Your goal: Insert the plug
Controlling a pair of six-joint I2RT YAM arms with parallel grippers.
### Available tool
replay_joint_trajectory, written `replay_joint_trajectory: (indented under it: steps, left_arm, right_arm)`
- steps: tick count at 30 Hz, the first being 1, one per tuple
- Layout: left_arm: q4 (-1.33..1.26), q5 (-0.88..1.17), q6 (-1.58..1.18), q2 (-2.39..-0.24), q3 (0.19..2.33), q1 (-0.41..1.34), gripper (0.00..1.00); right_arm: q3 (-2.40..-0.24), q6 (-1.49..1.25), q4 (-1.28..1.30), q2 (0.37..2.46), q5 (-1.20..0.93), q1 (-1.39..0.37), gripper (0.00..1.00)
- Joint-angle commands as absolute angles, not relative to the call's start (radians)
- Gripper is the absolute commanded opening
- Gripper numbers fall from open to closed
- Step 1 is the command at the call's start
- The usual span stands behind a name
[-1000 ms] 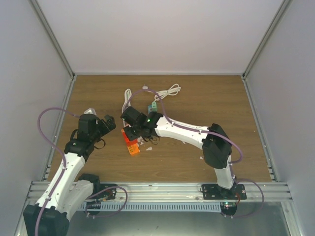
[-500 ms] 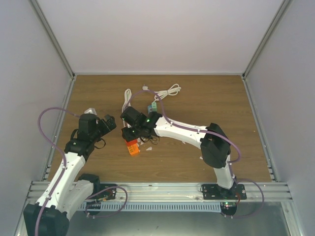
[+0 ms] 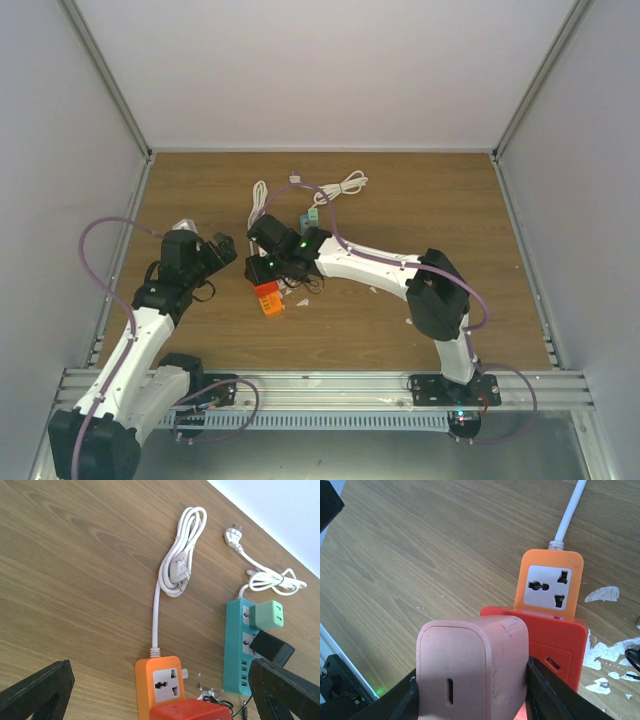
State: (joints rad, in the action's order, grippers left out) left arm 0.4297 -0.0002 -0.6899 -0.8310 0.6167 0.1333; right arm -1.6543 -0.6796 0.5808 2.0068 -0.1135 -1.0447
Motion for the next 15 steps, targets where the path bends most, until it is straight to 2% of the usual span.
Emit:
replay_joint_trajectory:
  steps: [1,15]
  left_arm:
    - [0.376,-0.002,-0.687,-0.836,0.606,0.127,0.99]
    - [0.371,0.024,-0.687,-0.851,0.604,0.127,0.99]
  right_arm:
    - [-1.613,-0.698,0.623,2.007,-0.108,-1.029,0.0]
    - [-1.534,-0.707,0.6,1.942,-0.089,-1.019,0.01]
